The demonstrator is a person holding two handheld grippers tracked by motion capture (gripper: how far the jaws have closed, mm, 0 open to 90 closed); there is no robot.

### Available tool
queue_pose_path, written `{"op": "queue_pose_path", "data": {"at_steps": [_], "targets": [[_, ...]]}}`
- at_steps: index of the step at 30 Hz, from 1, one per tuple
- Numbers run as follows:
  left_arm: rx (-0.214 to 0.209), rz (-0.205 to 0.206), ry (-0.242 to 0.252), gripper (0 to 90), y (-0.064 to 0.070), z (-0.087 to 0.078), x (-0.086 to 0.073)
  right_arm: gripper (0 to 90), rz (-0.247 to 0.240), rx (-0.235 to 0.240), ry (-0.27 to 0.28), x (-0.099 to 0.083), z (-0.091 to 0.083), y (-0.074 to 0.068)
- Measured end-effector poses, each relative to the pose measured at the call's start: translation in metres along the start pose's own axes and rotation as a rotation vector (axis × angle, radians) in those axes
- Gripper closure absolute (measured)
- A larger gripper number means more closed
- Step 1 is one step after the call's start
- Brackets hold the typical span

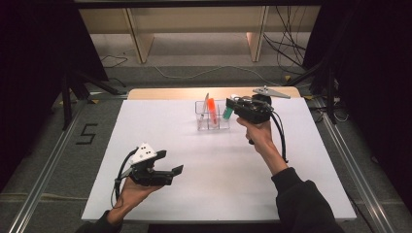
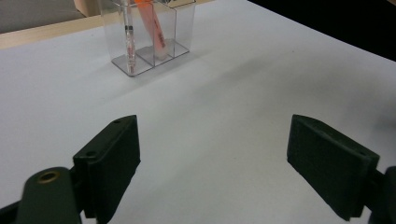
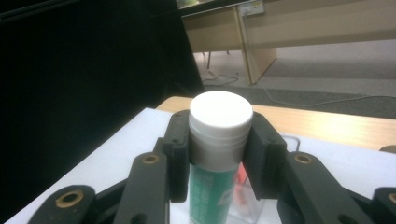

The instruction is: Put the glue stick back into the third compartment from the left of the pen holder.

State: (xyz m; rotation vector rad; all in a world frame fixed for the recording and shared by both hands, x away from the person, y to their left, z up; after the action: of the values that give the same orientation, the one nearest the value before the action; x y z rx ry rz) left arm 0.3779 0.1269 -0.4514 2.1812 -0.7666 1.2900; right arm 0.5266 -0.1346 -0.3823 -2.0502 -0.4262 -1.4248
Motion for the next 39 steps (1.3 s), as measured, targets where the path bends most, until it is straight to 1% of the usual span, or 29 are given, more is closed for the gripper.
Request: {"op": "queue_pose_path", "data": {"at_steps": [2, 6, 8, 12, 14, 15, 17, 19, 20, 25, 27, 28, 31, 35, 36, 39], "targets": [[0.004, 0.003, 0.000, 16.7, 0.000, 0.000, 0.000, 65.3, 0.002, -0.014, -0.005, 0.003, 0.005, 0.003], [0.004, -0.002, 0.004, 16.7, 0.000, 0.000, 0.000, 65.3, -0.001, -0.048, 0.002, 0.008, 0.015, 0.011], [0.002, 0.000, 0.003, 16.8, -0.001, 0.000, 0.000, 65.3, 0.006, -0.059, 0.007, 0.009, 0.021, 0.015], [-0.001, 0.000, 0.005, 16.8, 0.000, 0.000, 0.000, 65.3, 0.005, -0.101, 0.002, 0.009, 0.032, 0.024], [-0.003, 0.002, 0.006, 16.8, 0.001, 0.000, 0.000, 65.3, 0.014, -0.116, 0.005, 0.008, 0.036, 0.029], [-0.005, -0.004, 0.010, 16.7, 0.002, 0.000, 0.000, 65.3, 0.015, -0.126, 0.004, 0.007, 0.038, 0.031], [-0.006, -0.006, 0.011, 16.8, 0.002, 0.000, 0.001, 65.3, 0.004, -0.146, -0.003, 0.005, 0.042, 0.034], [-0.007, -0.005, 0.008, 16.8, 0.002, 0.001, 0.000, 65.3, 0.012, -0.152, -0.006, 0.004, 0.045, 0.037], [-0.006, -0.007, 0.010, 16.7, 0.002, 0.001, 0.001, 65.3, 0.020, -0.150, -0.004, 0.003, 0.047, 0.037], [-0.008, -0.010, 0.009, 16.7, 0.002, 0.001, 0.001, 65.3, 0.011, -0.170, -0.008, 0.004, 0.053, 0.040], [-0.011, -0.013, 0.015, 16.7, 0.002, 0.000, 0.001, 65.3, 0.015, -0.175, -0.010, 0.004, 0.055, 0.040], [-0.009, -0.006, 0.016, 16.7, 0.002, 0.000, 0.001, 65.3, 0.009, -0.185, -0.010, 0.004, 0.057, 0.042], [-0.012, -0.008, 0.011, 16.7, 0.003, 0.000, 0.001, 65.3, -0.002, -0.195, -0.019, 0.002, 0.061, 0.042], [-0.012, -0.009, 0.015, 16.7, 0.003, 0.000, 0.001, 65.3, -0.004, -0.204, -0.028, 0.000, 0.064, 0.042], [-0.011, -0.005, 0.017, 16.7, 0.002, 0.000, 0.002, 65.2, -0.008, -0.209, -0.035, -0.003, 0.066, 0.043], [-0.011, -0.008, 0.018, 16.7, 0.002, 0.000, 0.002, 65.3, -0.029, -0.222, -0.055, -0.007, 0.070, 0.043]]}}
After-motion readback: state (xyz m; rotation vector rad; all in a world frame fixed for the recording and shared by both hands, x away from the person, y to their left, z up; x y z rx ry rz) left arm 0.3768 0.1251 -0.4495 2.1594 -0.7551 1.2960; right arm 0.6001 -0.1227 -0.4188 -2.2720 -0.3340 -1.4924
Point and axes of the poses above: each handheld gripper's, and its own axes: z roughly forward along the jaws, x roughly out of its top, y roughly to its right, the point moved 6 cm from there along z, roughly forward along the jaws, and after that the axes turned 2 degrees about y, right-handed, at the moved point
